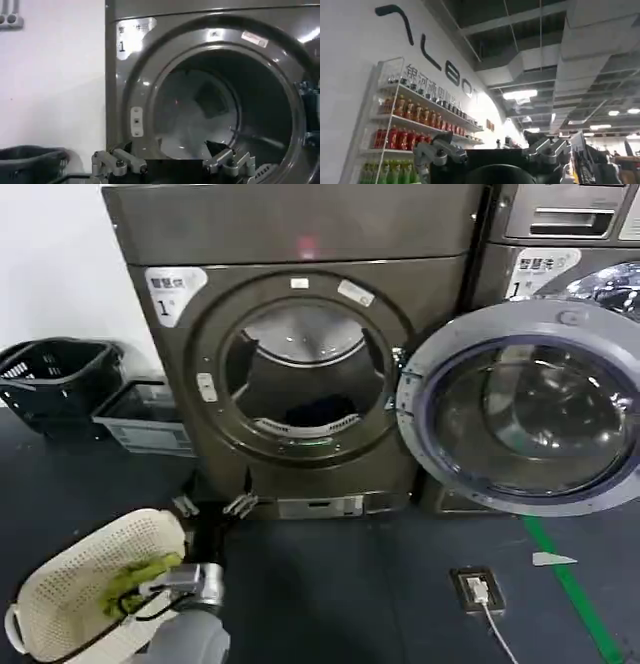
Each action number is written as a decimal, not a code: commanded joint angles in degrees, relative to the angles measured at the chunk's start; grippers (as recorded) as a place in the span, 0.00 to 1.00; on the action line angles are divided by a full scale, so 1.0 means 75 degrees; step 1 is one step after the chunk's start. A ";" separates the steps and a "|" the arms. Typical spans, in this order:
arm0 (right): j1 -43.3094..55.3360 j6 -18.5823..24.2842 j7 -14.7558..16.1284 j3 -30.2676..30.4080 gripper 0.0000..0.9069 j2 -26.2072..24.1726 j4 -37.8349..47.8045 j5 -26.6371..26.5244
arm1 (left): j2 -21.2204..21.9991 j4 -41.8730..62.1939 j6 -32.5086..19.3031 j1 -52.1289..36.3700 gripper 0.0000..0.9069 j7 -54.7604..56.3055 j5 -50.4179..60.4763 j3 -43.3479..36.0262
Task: Grasp the clothes from the dryer.
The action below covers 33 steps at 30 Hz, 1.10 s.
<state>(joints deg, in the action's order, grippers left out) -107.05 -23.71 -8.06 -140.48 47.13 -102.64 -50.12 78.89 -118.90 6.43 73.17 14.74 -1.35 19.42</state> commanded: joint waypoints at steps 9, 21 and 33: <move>0.0043 0.0078 0.0010 0.0026 1.00 0.0010 0.0004 -0.0027 | 0.0053 -0.0001 0.0021 -0.0001 1.00 -0.0009 0.0008 0.0000; 0.0104 0.0086 0.0032 0.0079 1.00 0.0030 -0.0002 -0.0017 | 0.0072 -0.0018 0.0036 0.0004 1.00 -0.0024 0.0003 -0.0007; 0.0104 0.0417 0.0012 0.0153 1.00 0.0036 0.0017 -0.0021 | 0.0081 -0.0033 0.0023 0.0025 1.00 -0.0028 0.0015 0.0000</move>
<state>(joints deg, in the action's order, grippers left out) -106.30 -21.48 -8.00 -139.39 47.34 -102.57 -50.24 79.51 -119.19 6.63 73.35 14.52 -1.26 19.42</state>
